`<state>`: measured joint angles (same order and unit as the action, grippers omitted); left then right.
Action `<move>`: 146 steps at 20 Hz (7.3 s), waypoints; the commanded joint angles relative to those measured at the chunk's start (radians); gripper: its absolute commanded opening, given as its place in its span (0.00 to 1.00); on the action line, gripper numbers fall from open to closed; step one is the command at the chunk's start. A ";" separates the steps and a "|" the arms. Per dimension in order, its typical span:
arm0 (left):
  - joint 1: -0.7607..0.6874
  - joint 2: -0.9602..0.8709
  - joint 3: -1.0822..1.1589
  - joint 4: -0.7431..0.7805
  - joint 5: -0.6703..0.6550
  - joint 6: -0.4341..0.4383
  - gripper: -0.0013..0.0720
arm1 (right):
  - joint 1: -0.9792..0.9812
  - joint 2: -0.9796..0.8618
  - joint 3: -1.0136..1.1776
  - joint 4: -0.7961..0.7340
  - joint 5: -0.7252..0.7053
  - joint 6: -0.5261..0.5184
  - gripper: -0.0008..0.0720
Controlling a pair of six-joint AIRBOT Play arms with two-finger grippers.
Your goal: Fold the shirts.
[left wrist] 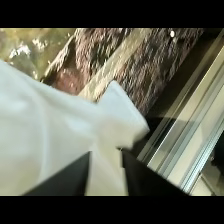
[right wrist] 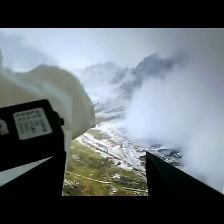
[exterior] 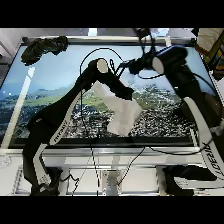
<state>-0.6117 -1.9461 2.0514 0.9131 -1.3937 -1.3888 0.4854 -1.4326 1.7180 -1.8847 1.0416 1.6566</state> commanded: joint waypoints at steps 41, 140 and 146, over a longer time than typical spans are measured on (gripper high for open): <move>0.365 0.341 -0.082 0.706 0.140 0.004 0.70 | -0.135 0.103 -0.659 0.658 0.122 -0.184 0.78; 0.451 0.059 -0.227 0.416 -0.038 0.030 0.76 | -0.195 -0.082 -0.195 0.668 0.364 -0.322 0.48; 0.450 0.013 -0.227 0.399 0.005 0.026 0.77 | -0.195 -0.082 -0.209 0.682 0.351 -0.322 0.48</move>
<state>-0.1616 -1.9076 1.8256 1.3094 -1.4006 -1.3609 0.2905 -1.5143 1.5166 -1.2098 1.3975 1.3350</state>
